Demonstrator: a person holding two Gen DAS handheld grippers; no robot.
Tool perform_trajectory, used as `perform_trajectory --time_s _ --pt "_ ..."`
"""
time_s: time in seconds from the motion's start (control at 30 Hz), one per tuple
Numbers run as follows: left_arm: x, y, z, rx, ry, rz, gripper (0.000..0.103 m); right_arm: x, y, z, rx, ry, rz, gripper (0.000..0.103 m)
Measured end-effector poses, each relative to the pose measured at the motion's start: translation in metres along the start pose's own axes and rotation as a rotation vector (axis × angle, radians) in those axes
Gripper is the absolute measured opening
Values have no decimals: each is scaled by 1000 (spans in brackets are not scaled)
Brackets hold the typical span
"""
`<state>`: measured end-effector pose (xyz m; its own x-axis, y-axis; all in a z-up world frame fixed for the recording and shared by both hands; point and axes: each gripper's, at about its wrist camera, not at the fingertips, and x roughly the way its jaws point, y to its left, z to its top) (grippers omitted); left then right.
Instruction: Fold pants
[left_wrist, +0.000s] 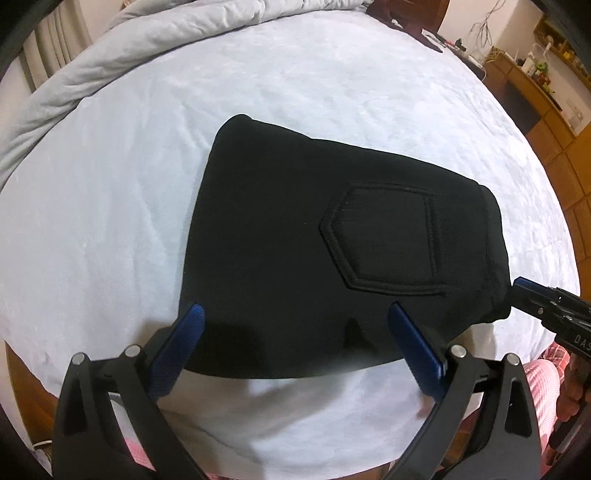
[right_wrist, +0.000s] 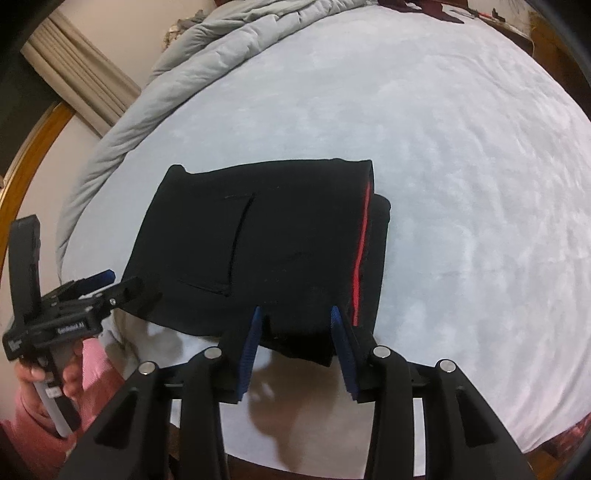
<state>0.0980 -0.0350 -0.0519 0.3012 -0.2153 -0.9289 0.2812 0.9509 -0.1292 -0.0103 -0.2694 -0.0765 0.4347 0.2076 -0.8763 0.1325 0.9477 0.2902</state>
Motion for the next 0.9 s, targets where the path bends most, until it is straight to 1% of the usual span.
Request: perform_trajectory --time_s 0.13,0.17,0.27,0.47,0.67,0.8,0.9 --pt "0 -9 -6 13 -3 4 98 2 5 -1 -3 -4 1 41" --pt "-5 -15 -16 18 -5 8 98 4 7 -1 -5 0 5 41" --pt "-5 -17 -20 32 -10 21 98 9 10 -4 -13 7 -15 41" --pt "-3 -23 -25 38 -10 36 98 21 7 -6 -15 28 -52 39" --pt "9 -20 -27 49 4 49 98 33 9 -8 -29 41 -75 39" --pt "11 -23 -28 81 -4 72 98 38 7 -10 -36 44 -79 39" --pt "11 -24 -29 86 -5 77 98 40 5 -11 -32 46 -74 39"
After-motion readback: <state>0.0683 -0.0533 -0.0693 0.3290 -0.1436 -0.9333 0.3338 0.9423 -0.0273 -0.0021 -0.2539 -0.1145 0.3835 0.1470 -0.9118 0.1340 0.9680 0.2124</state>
